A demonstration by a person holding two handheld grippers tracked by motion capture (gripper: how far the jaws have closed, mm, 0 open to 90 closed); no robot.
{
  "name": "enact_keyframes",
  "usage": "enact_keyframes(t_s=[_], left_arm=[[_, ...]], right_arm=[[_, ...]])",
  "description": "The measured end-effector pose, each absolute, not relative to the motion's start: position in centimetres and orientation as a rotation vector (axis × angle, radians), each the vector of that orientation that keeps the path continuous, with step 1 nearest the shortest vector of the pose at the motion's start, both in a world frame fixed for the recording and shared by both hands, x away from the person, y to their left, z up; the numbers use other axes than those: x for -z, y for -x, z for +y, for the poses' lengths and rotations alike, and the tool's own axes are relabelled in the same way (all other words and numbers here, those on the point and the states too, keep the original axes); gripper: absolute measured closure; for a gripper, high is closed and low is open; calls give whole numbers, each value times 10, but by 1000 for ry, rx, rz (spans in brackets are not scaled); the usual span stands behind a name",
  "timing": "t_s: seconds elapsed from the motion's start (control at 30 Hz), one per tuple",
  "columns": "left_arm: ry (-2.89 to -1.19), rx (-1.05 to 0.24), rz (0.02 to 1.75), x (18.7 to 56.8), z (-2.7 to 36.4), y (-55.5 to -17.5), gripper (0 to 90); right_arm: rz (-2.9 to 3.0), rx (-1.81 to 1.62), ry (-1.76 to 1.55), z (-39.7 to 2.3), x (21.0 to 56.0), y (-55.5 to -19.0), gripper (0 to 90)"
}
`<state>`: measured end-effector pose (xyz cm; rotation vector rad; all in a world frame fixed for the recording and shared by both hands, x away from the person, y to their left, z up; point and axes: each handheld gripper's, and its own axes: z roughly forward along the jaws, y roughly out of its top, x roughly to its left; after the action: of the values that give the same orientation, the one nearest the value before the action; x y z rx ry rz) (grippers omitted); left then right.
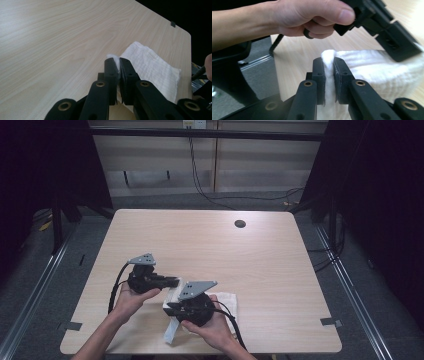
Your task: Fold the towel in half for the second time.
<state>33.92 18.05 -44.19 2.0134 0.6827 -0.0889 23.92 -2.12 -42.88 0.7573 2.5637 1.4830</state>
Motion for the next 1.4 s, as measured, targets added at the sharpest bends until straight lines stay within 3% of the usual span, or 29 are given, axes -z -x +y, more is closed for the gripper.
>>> enact_keyframes(t_s=[0.73,1.4], left_arm=[[-2055,136,633,449,122,-345,856],[-2156,246,596,493,45,-349,850]], right_arm=[[2492,-1452,-882,-77,430,-229,804],[2541,-1240,-1061,-138,480,-213,771]])
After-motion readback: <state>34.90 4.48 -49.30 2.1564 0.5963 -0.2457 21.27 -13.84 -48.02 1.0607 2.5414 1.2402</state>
